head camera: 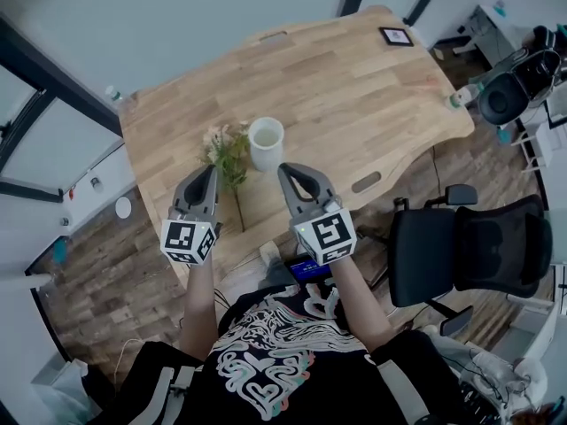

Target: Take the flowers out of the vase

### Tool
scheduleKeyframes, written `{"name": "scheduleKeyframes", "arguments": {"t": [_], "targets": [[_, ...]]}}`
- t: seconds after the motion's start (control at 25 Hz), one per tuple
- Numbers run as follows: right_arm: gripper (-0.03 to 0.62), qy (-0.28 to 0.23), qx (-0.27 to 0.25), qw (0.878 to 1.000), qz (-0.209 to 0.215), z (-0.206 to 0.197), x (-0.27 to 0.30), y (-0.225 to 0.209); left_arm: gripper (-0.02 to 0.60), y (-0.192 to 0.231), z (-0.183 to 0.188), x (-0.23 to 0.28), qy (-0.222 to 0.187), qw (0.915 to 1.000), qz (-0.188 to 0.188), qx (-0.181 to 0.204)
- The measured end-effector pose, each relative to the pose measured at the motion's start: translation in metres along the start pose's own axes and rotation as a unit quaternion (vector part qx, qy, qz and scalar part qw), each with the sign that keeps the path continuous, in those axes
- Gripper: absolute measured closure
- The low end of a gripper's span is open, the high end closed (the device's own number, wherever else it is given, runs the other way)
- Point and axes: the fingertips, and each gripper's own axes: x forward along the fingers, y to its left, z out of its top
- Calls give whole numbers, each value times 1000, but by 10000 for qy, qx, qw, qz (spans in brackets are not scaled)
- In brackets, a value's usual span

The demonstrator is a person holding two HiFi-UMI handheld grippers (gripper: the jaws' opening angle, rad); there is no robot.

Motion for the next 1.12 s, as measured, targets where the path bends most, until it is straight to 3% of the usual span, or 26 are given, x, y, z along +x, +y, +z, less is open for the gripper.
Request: {"name": "scheduleKeyframes", "arguments": {"t": [0.12, 0.36, 0.72, 1.12], "targets": [[588, -144, -97, 9998, -25, 12, -21, 7, 578, -18, 36, -24, -406, 9983, 169, 392], [588, -378, -229, 9990, 11, 31, -80, 22, 578, -69, 68, -70, -761, 9964, 238, 278], [588, -562, -321, 9978, 156, 32, -175, 43, 578, -159, 68, -133, -626, 9963, 395, 442], [589, -687, -186, 9972, 211, 30, -198, 49, 578, -173, 61, -149, -554, 9967, 490, 329]]}}
